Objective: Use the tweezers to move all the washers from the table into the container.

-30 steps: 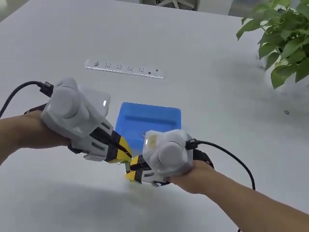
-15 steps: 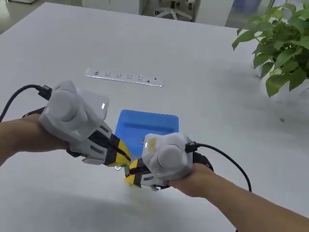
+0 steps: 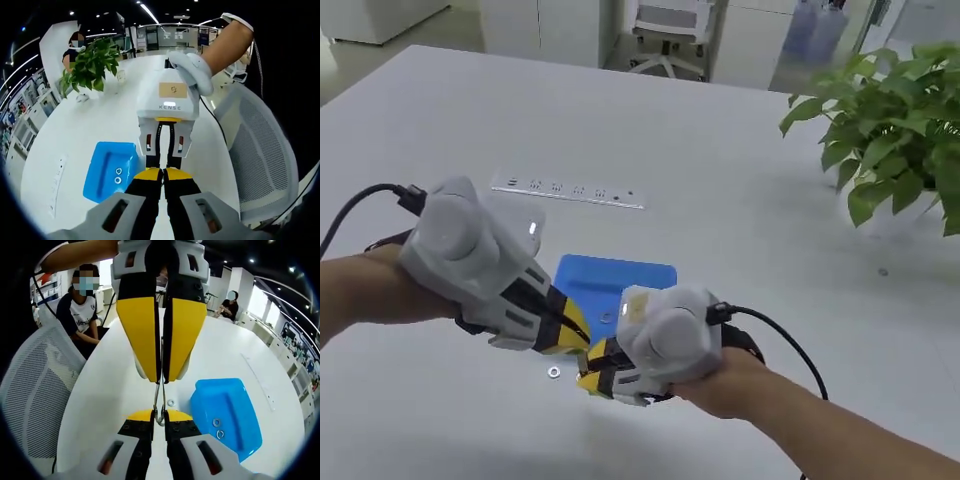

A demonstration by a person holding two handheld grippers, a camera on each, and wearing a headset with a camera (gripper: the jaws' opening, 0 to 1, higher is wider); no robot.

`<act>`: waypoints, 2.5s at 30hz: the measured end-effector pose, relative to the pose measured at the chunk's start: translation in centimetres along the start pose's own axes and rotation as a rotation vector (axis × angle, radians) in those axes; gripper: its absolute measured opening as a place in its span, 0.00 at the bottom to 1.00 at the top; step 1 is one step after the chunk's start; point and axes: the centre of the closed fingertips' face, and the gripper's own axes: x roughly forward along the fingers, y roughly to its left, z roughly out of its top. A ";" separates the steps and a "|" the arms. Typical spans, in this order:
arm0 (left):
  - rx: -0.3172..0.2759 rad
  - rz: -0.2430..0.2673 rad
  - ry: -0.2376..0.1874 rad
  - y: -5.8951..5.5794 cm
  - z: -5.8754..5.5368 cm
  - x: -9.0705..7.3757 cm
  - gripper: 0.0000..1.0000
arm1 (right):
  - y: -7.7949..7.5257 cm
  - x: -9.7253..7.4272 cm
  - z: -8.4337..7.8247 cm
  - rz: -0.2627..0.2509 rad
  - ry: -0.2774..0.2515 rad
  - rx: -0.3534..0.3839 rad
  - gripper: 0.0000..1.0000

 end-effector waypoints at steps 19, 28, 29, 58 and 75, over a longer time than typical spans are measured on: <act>0.067 0.028 -0.023 2.3 2.9 -0.6 0.06 | -2.8 -3.2 0.8 -0.063 0.008 -0.032 0.09; 0.087 0.033 -0.028 3.9 3.8 -0.6 0.06 | -4.6 -4.1 0.8 -0.084 0.011 -0.042 0.09; 0.090 0.034 -0.028 4.1 3.9 -0.6 0.06 | -4.9 -4.2 0.8 -0.087 0.010 -0.042 0.09; 0.077 0.016 -0.027 8.7 2.3 1.6 0.06 | -9.3 -2.6 -1.6 -0.084 0.015 -0.015 0.10; 0.043 -0.005 -0.015 10.5 0.0 3.1 0.06 | -10.6 -0.2 -3.4 -0.047 0.014 0.020 0.10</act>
